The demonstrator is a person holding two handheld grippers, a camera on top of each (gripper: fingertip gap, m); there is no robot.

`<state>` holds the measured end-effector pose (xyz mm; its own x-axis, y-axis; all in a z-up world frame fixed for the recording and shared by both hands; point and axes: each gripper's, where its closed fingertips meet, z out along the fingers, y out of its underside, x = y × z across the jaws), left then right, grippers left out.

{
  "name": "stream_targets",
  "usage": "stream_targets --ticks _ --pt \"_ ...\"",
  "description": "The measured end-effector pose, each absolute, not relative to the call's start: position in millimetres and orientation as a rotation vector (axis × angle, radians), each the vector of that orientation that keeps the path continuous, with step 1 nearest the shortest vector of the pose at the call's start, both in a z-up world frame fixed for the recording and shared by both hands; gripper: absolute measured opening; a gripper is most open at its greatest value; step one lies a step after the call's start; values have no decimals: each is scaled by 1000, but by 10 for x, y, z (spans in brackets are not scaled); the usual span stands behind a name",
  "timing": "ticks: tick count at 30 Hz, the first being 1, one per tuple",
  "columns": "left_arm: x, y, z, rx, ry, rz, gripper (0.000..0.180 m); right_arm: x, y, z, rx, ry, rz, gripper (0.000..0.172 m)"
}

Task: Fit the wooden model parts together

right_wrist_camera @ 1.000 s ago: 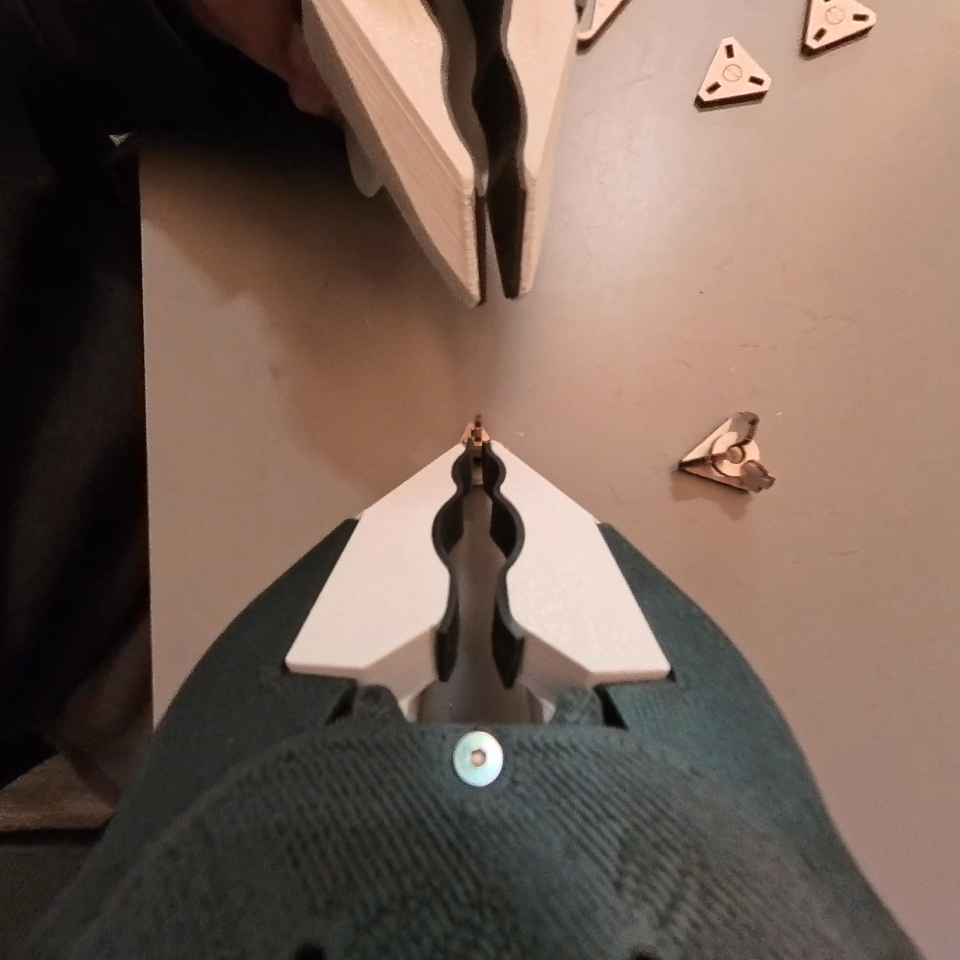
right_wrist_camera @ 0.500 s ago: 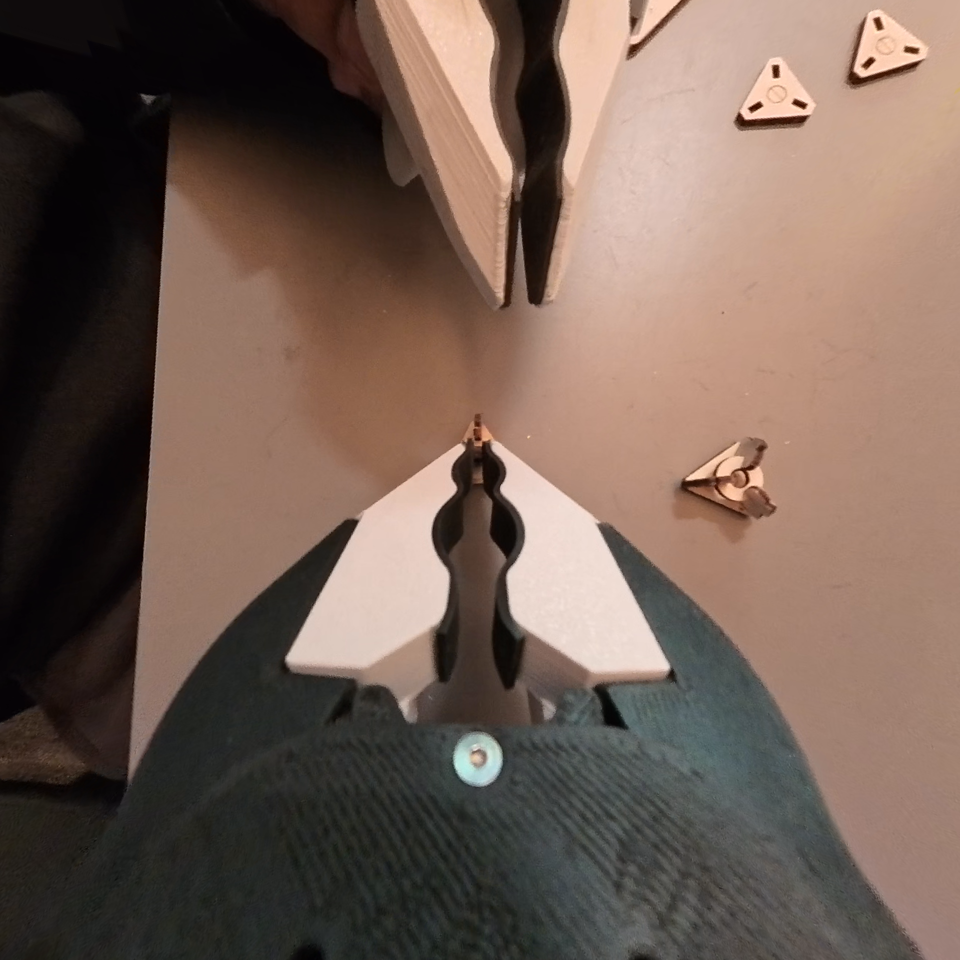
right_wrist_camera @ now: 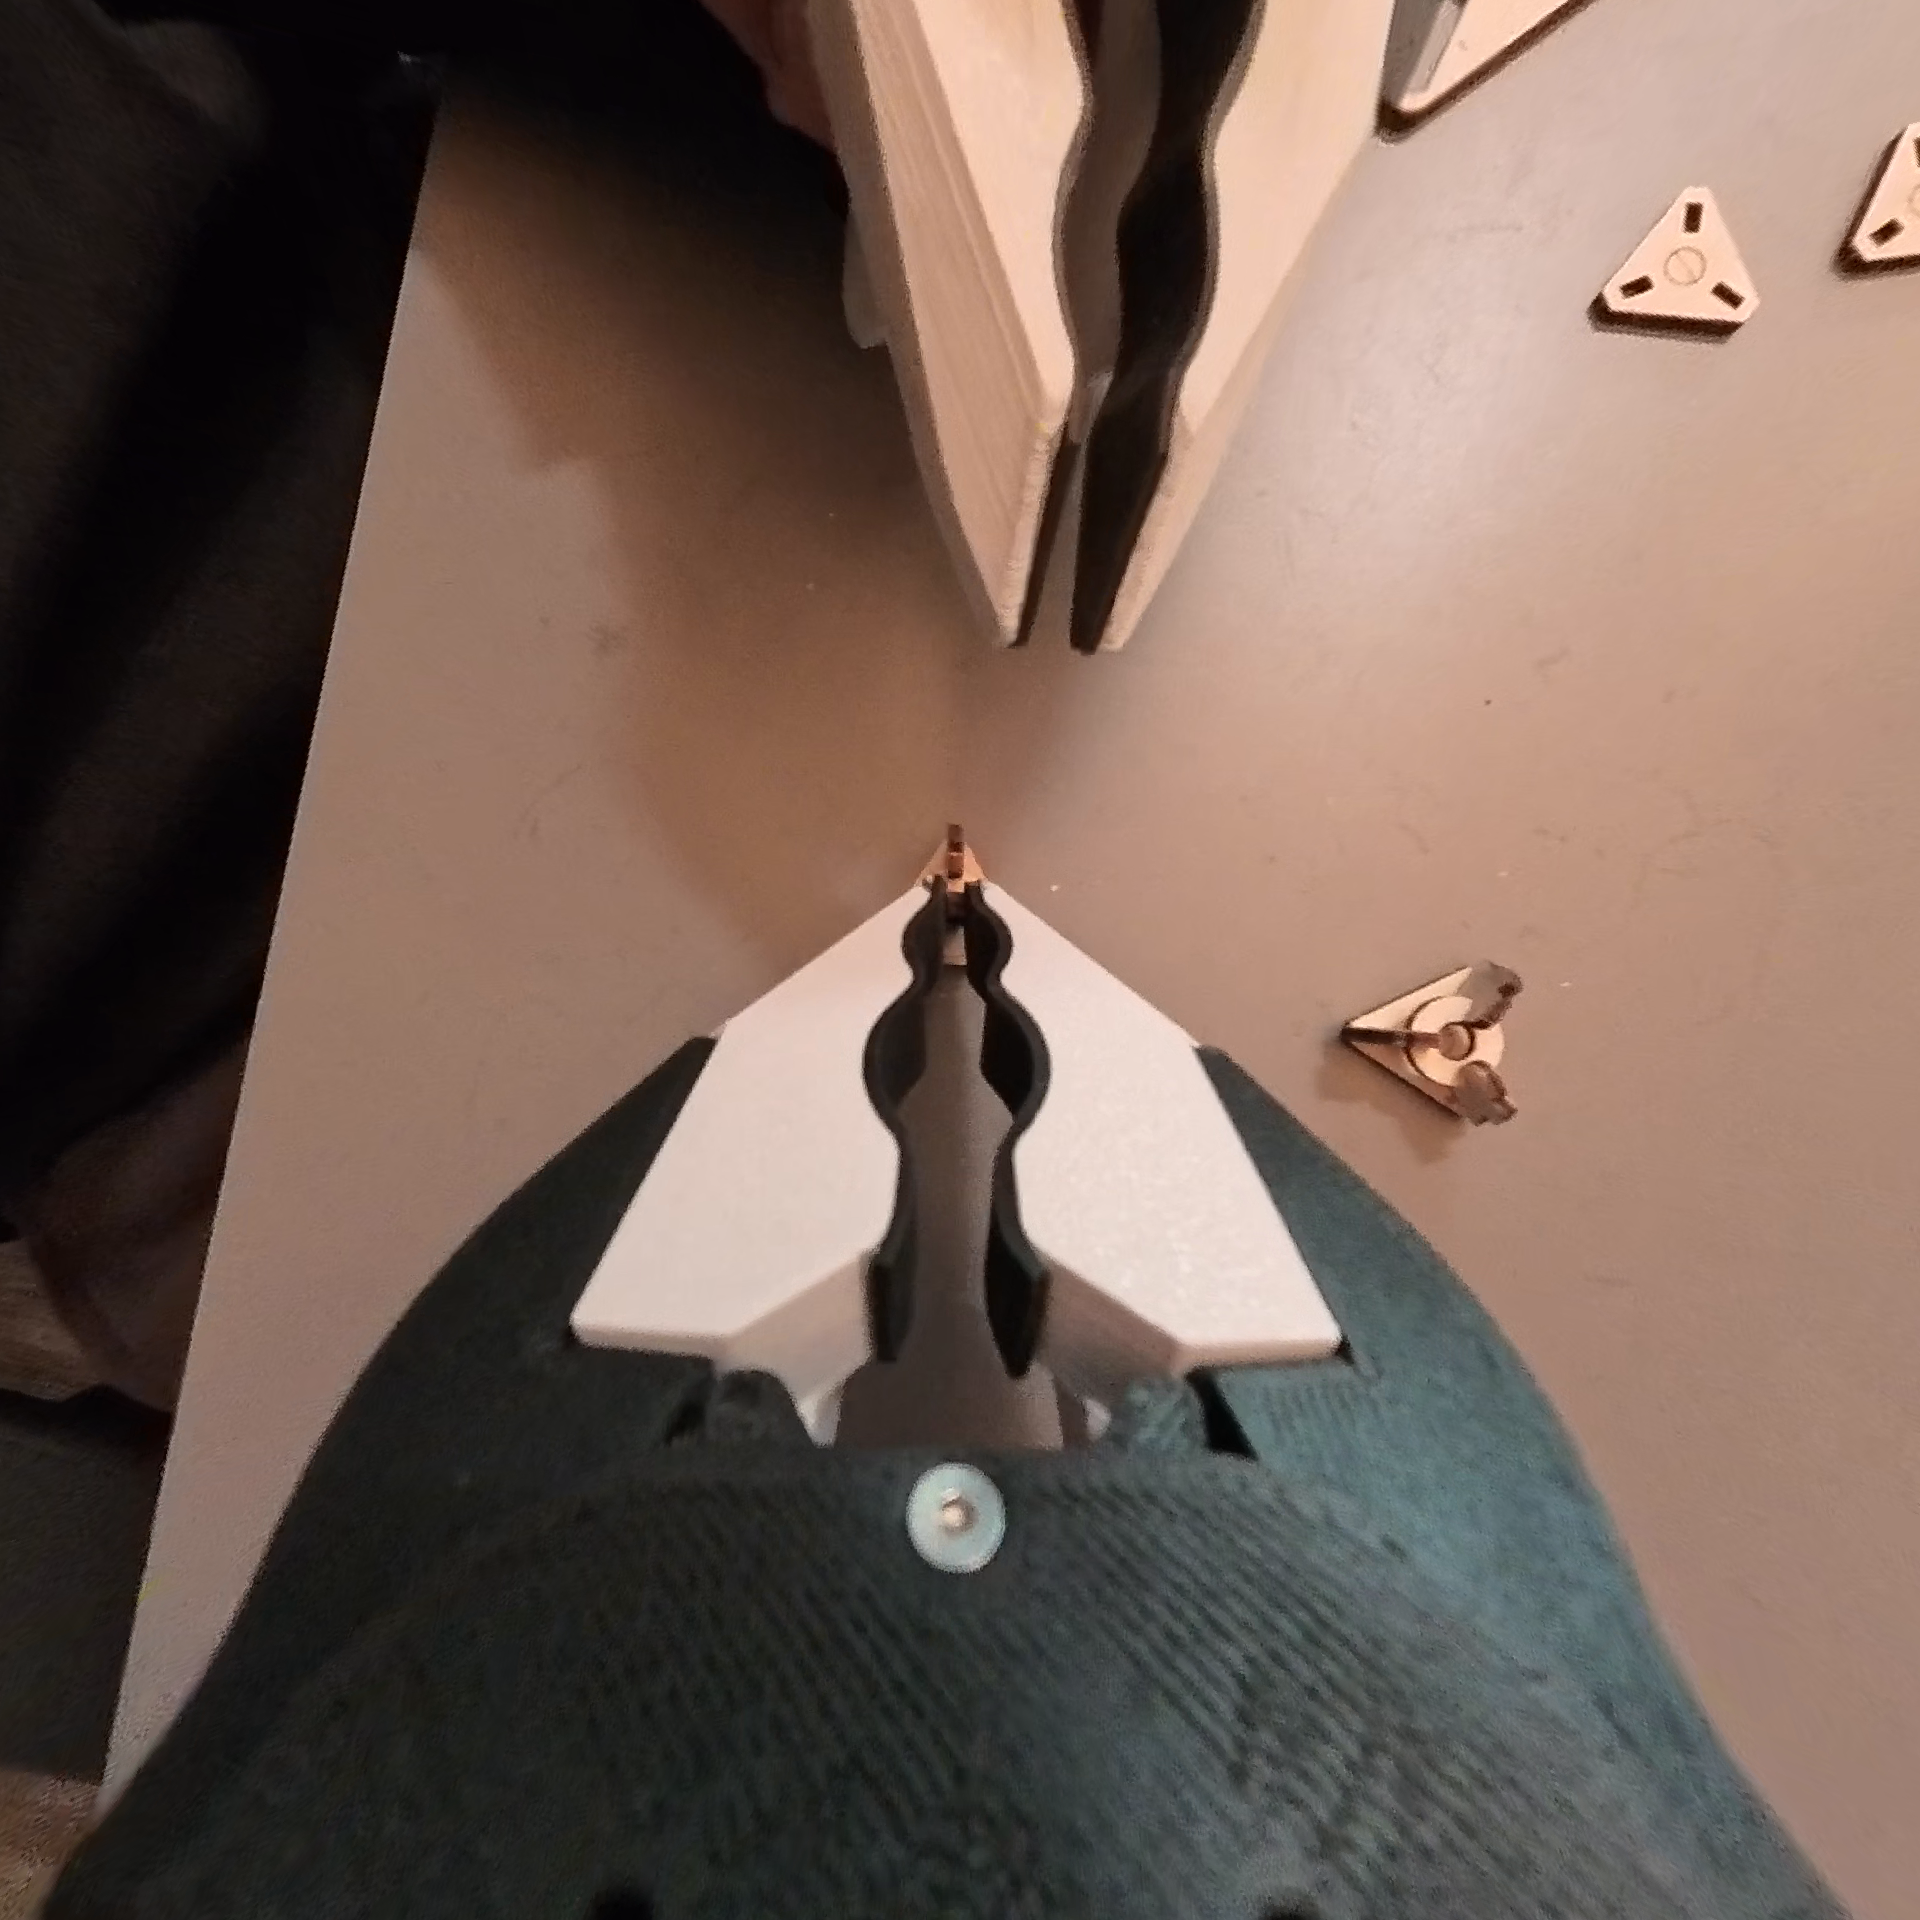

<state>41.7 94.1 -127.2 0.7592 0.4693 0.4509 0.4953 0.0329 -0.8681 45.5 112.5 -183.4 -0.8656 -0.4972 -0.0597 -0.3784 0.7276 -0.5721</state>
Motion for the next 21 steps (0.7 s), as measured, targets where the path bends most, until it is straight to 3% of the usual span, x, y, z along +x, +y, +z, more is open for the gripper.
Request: stream_targets --ticks 13,21 --pt "461 1007 -1322 -1631 -785 -66 5 462 1137 -1843 -765 2778 -769 2" --pt "503 1168 -1698 -1877 -868 -113 6 461 1140 -1848 -787 2796 -725 2"
